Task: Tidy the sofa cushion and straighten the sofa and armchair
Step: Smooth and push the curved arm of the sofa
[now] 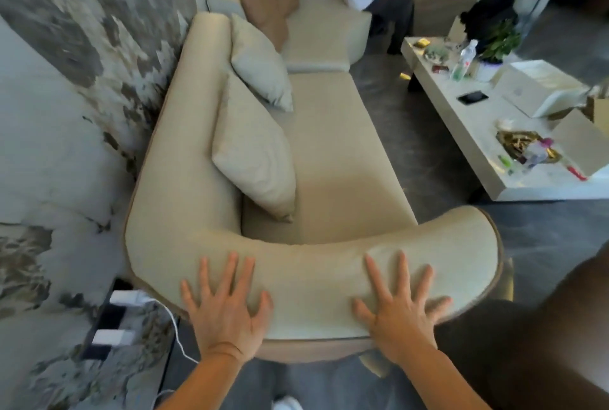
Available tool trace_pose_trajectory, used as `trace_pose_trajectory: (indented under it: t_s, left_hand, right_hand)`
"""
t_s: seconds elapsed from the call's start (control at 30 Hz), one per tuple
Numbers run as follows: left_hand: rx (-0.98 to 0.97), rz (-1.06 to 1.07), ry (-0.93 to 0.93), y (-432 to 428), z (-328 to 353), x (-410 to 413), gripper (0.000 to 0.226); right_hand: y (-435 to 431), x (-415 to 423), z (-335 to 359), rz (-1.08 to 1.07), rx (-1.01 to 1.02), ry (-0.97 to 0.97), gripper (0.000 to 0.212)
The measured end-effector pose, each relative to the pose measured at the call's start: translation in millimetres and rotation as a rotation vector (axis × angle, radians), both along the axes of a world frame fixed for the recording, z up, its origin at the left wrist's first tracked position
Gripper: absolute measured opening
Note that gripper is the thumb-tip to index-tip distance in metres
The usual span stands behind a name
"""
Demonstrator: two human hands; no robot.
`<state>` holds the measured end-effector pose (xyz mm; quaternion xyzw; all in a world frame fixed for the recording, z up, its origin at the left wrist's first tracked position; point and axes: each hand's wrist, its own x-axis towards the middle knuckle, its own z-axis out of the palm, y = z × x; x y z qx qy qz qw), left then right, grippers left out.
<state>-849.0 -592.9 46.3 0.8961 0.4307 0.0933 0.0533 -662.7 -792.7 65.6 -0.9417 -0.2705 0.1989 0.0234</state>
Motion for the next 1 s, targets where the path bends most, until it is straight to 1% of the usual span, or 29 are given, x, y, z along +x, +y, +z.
trace_pose_trajectory:
  t_s: [0.1, 0.3, 0.47, 0.67, 0.83, 1.0]
  left_hand:
    - [0.022, -0.01, -0.016, 0.2, -1.7, -0.5, 0.062]
    - [0.026, -0.013, -0.008, 12.3, -0.3, 2.7, 0.06]
    - [0.044, -0.015, 0.02, 51.3, -2.1, 11.6, 0.06]
    - [0.092, -0.032, -0.019, 102.2, -4.1, 29.2, 0.059]
    - [0.115, -0.04, -0.07, 118.8, -3.3, 37.9, 0.057]
    - [0.1, -0.043, -0.031, 115.0, 2.0, 35.9, 0.058]
  right_hand:
    - [1.5, -2.9, -7.6, -0.065, 0.04, -0.041, 0.071]
    - [12.3, -8.2, -7.8, -0.062, 0.059, -0.135, 0.068]
    - [46.8, 0.4, -10.8, -0.059, 0.066, -0.122, 0.069]
    - [96.8, 20.5, -16.8, -0.047, 0.073, -0.093, 0.069]
    - [116.1, 28.0, -23.1, -0.044, 0.09, -0.144, 0.067]
    - [116.6, 26.9, -19.7, -0.05, 0.076, -0.078, 0.067]
